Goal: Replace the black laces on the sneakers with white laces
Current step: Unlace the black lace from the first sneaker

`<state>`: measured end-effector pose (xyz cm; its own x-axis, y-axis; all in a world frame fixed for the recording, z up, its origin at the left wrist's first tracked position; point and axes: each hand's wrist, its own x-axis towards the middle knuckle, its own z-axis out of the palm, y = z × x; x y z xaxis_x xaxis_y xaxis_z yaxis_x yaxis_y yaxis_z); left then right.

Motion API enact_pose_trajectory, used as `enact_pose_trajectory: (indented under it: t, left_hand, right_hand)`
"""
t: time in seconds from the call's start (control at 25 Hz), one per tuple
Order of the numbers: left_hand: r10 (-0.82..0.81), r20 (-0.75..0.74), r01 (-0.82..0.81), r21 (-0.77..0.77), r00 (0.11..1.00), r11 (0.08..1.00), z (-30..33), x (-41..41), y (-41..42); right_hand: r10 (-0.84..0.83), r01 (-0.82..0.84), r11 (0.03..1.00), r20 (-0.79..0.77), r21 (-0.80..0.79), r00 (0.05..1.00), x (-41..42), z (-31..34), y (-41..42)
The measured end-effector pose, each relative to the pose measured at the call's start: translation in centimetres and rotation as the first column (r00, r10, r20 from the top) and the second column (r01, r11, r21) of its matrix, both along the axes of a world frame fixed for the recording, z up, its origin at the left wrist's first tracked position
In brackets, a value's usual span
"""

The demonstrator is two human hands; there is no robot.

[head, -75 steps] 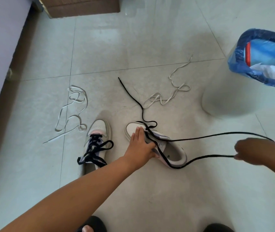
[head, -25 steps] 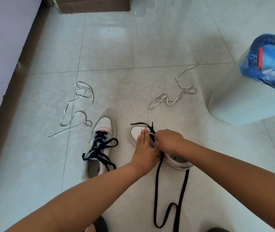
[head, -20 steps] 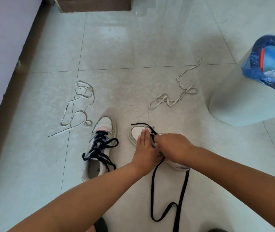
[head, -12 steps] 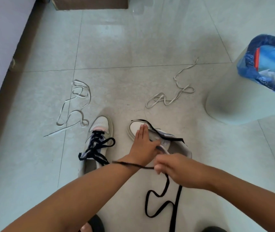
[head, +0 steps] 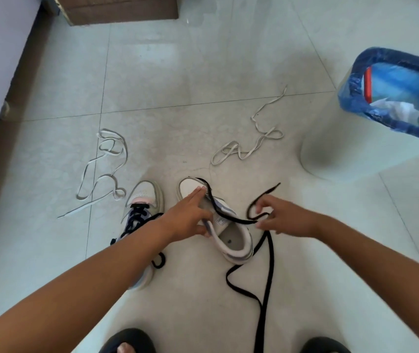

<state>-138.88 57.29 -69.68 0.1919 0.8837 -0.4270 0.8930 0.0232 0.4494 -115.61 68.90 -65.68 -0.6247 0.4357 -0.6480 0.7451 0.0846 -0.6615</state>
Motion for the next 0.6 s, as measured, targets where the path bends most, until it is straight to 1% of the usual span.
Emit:
enact_pose_trajectory:
  t: [0.12, 0.24, 0.36, 0.4, 0.52, 0.56, 0.6]
  left_hand:
    - [0.019, 0.020, -0.021, 0.073, 1.000, 0.997, 0.7, 0.0, -0.4]
    - [0.054, -0.007, -0.053, 0.072, 0.999, 0.996, 1.1, -0.6, -1.0]
    - [0.095, -0.009, -0.094, 0.057, 0.995, 0.994, 1.7, -0.7, -1.8]
    - [0.118, 0.008, -0.119, 0.079, 0.993, 0.990, 1.8, -0.3, -2.2]
    - [0.166, 0.081, -0.181, 0.239, 0.983, 0.954, 2.4, 3.1, -4.0]
    - [0.158, 0.087, -0.176, 0.258, 0.984, 0.950, 2.7, 4.7, -4.5]
    - [0.137, 0.076, -0.151, 0.243, 0.988, 0.958, 2.7, 6.2, -4.9]
  right_hand:
    - [0.093, -0.093, 0.996, 0.056, -0.013, 0.994, -2.4, -3.6, -1.2]
    - [0.221, -0.239, 0.966, 0.166, 0.099, 0.961, -2.8, -5.2, -1.0]
    - [0.185, -0.224, 0.957, 0.208, 0.184, 0.960, -1.6, -6.0, -1.7]
    - [0.172, -0.229, 0.943, 0.238, 0.241, 0.956, -0.9, -6.1, -1.9]
    - [0.139, -0.324, 0.861, 0.433, 0.391, 0.891, 0.8, -7.0, -2.5]
    - [0.106, -0.327, 0.852, 0.477, 0.409, 0.873, 1.1, -7.3, -2.8]
    - [0.066, -0.298, 0.860, 0.488, 0.415, 0.870, 1.4, -7.8, -3.2]
